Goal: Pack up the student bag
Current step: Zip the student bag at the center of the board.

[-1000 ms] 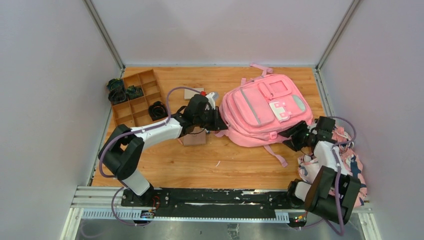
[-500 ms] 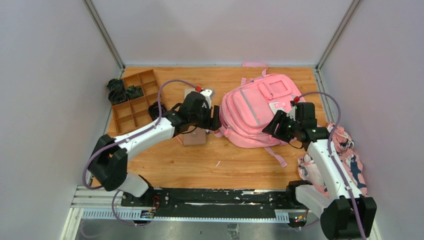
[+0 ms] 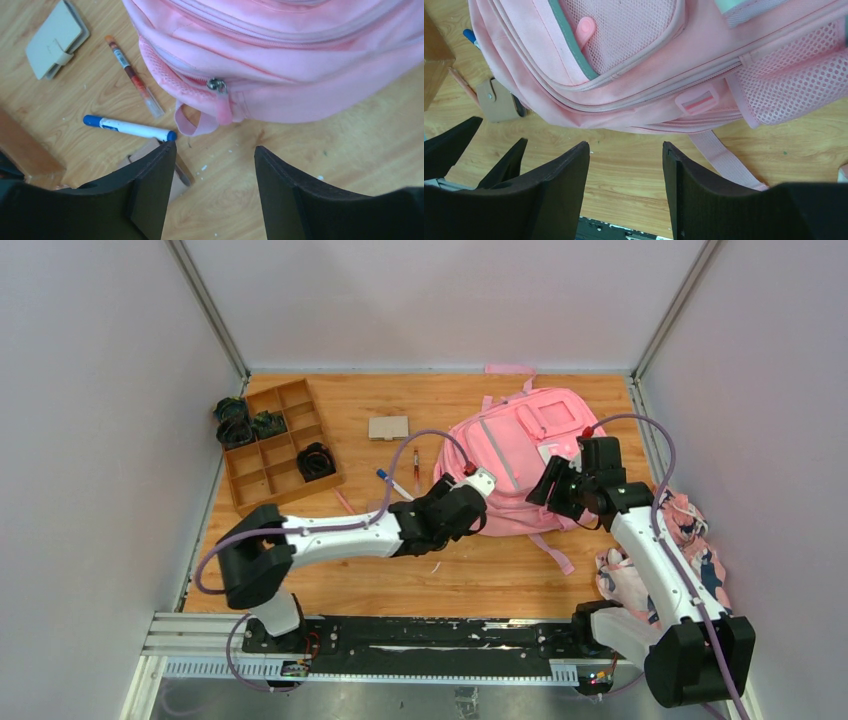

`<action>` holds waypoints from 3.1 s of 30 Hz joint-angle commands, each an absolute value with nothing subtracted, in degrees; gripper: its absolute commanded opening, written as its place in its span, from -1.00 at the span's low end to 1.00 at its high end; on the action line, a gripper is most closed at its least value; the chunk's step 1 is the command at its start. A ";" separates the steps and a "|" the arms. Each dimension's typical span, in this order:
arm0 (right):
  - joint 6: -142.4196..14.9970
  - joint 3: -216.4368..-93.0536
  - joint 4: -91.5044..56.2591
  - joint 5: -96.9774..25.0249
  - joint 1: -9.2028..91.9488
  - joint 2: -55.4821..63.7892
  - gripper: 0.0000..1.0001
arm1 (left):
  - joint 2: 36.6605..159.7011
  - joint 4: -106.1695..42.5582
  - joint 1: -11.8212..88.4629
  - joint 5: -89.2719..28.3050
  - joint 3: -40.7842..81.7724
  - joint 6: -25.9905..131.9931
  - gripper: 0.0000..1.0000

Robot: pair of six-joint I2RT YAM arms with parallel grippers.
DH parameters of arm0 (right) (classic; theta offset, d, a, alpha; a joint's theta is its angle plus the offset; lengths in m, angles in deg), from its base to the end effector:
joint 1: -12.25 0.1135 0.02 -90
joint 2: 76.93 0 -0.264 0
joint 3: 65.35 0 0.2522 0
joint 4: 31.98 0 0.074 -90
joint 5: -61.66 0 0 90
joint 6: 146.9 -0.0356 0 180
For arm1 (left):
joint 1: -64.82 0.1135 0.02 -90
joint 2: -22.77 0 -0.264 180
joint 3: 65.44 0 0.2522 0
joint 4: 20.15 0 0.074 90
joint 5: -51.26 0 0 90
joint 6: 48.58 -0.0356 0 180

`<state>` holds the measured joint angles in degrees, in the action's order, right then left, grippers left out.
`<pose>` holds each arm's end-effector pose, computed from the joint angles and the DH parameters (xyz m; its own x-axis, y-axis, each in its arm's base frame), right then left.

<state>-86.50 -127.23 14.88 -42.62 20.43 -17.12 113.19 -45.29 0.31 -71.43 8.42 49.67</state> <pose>0.2128 0.0395 0.2744 -0.7600 0.3743 -0.5312 0.0739 0.8619 0.5016 0.1642 -0.2998 0.2365 -0.3674 0.4901 -0.7905 0.5390 0.8048 0.2484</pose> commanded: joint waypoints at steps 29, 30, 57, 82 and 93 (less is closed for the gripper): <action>-87.00 -126.48 16.84 -39.25 21.12 -18.74 0.18 | 128.22 -46.16 4.79 -72.31 17.71 55.93 -0.62; -86.97 -126.48 16.84 -39.24 21.12 -18.78 0.18 | 127.79 -46.09 4.93 -71.98 17.46 55.88 -0.66; -75.62 -130.87 14.19 -38.23 39.63 -9.32 0.04 | 119.33 -38.00 10.90 -25.70 13.31 60.54 -1.00; -75.85 -129.21 16.62 -6.03 50.88 -7.25 -1.00 | 116.61 -36.86 19.63 -17.48 9.56 65.17 -1.00; -80.43 -127.12 25.78 -0.18 49.51 -14.99 -1.00 | 115.47 -36.36 29.31 -21.76 9.21 64.06 -1.00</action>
